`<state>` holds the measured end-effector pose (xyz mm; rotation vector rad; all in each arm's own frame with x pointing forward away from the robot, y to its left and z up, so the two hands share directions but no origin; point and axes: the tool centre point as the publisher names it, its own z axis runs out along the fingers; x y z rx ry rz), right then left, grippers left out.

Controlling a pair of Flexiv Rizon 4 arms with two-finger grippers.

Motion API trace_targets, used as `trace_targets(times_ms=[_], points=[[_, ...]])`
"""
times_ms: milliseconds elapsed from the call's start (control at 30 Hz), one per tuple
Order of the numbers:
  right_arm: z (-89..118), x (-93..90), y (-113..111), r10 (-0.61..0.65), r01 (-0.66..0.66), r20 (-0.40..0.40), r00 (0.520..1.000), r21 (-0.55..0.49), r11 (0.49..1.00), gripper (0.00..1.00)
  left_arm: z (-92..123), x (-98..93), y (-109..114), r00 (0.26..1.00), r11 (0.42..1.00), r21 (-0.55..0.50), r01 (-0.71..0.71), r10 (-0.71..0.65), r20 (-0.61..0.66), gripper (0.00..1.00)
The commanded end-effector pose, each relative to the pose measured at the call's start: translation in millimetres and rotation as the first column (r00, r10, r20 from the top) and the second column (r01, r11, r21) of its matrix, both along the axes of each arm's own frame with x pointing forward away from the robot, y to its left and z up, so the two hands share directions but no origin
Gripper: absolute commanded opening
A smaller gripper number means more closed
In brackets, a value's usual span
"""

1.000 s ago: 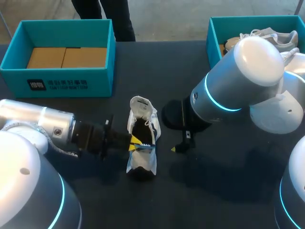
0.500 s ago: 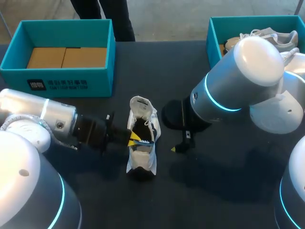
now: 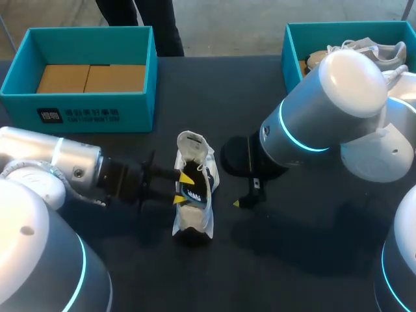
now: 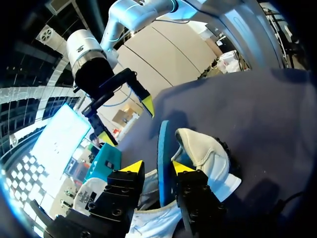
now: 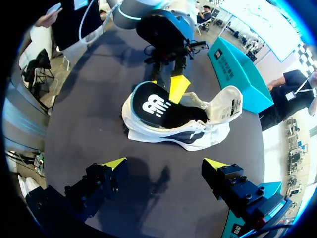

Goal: Take the shoe out of the shoebox, open the shoe tongue, remove and reinsert the insole, then place the shoe into the shoebox

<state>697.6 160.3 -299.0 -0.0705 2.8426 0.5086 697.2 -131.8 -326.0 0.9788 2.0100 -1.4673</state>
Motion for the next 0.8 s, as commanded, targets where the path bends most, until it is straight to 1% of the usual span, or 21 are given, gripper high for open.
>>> trace_targets(times_ms=[33,67,100,133,167,333,467,800], points=[[-1.9,-0.6,0.7,-0.001,0.001,0.002,1.0,0.0,1.0,1.0,6.3,-10.4,2.9,1.0,1.0,-0.006,-0.003,0.003,0.009,0.21],[-1.9,-0.6,0.7,-0.001,0.001,0.002,1.0,0.0,1.0,1.0,6.6,-11.3,1.8,1.0,1.0,-0.008,-0.002,0.002,0.009,0.18],[-1.9,-0.6,0.7,-0.001,0.001,0.002,1.0,0.0,1.0,1.0,6.4,-12.0,0.6,1.0,1.0,-0.008,0.0,0.0,0.01,0.1],[-1.9,-0.6,0.7,-0.001,0.001,0.002,1.0,0.0,1.0,1.0,6.1,-12.7,-0.5,1.0,1.0,-0.009,0.003,-0.003,0.01,0.06],[-1.9,-0.6,0.7,-0.001,0.001,0.002,1.0,0.0,1.0,1.0,5.2,-13.3,-1.6,1.0,1.0,-0.007,0.009,-0.009,0.008,0.0],[-1.9,-0.6,0.7,-0.001,0.001,0.002,1.0,0.0,1.0,1.0,-4.1,-12.1,-4.9,1.0,1.0,0.013,0.027,-0.027,0.016,0.0],[-1.9,-0.6,0.7,-0.001,0.001,0.002,1.0,0.0,1.0,1.0,-8.9,-5.4,-5.8,0.997,0.999,0.036,0.031,-0.034,0.065,0.0],[-1.9,-0.6,0.7,-0.001,0.001,0.002,1.0,0.0,1.0,1.0,-16.0,9.6,-3.2,0.993,0.998,0.064,0.02,-0.027,0.114,0.0]])
